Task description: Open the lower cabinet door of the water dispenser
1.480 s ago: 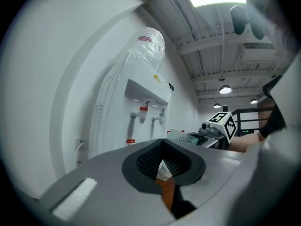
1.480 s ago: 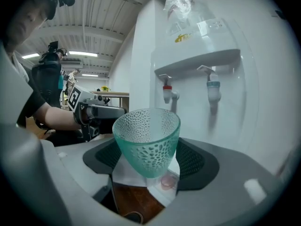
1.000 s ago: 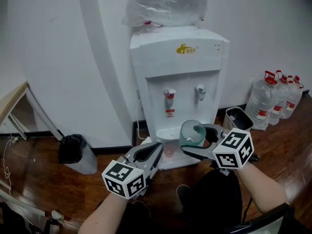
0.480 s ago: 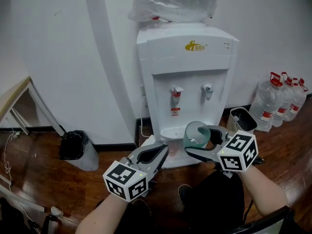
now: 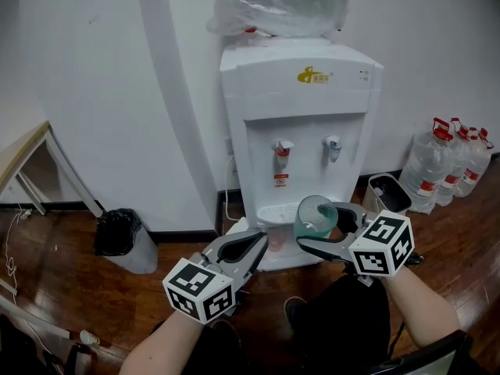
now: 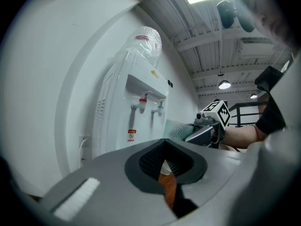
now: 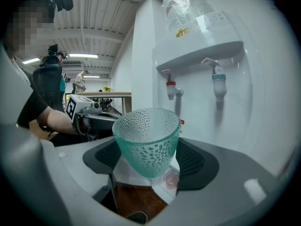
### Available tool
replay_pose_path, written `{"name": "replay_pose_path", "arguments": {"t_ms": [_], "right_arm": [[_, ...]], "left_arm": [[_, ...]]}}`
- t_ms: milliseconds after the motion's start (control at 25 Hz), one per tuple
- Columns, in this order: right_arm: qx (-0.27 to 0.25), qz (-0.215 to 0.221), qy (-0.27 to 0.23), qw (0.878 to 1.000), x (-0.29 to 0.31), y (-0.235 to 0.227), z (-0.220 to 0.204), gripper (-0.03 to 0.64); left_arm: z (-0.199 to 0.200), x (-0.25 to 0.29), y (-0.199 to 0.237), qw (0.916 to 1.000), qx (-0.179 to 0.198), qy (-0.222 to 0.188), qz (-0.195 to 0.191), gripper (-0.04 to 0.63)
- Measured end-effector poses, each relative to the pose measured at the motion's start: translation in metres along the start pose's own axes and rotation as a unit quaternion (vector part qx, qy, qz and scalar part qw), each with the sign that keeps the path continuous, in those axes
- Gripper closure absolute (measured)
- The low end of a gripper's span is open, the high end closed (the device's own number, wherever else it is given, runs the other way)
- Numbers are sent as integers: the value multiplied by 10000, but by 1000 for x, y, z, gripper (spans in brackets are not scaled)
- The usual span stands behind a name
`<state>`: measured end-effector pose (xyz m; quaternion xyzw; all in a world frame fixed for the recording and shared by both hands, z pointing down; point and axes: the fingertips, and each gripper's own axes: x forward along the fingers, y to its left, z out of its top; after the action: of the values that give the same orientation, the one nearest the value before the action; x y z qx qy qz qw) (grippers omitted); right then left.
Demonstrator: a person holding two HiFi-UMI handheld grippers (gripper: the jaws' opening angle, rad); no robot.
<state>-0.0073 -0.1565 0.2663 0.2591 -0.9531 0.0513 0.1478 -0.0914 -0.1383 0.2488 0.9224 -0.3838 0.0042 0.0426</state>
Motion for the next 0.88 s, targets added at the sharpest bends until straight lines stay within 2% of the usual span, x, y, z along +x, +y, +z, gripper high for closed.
{"name": "replay_pose_path", "arguments": {"t_ms": [440,560,720,800,880], "right_arm": [[-173,-119,-53,9998,-14,-1,14,251],[-198,-132,-77,9997,-20,-2,16,252],[-106,-193,-183,9996,-27,-9,17,250],[-47,-237,-246,9994,-29,-14,17,250],[0,-274,-285,9992,-30,-19,15,250]], "left_arm": [[3,-2,5,9992,202,-267,209,449],[-2,-1,9,9986,268,-208,397,391],[-4,8,13,9984,307,-72,473,388],[0,10,15,9980,407,-114,463,321],[3,12,19,9977,353,-249,519,321]]}}
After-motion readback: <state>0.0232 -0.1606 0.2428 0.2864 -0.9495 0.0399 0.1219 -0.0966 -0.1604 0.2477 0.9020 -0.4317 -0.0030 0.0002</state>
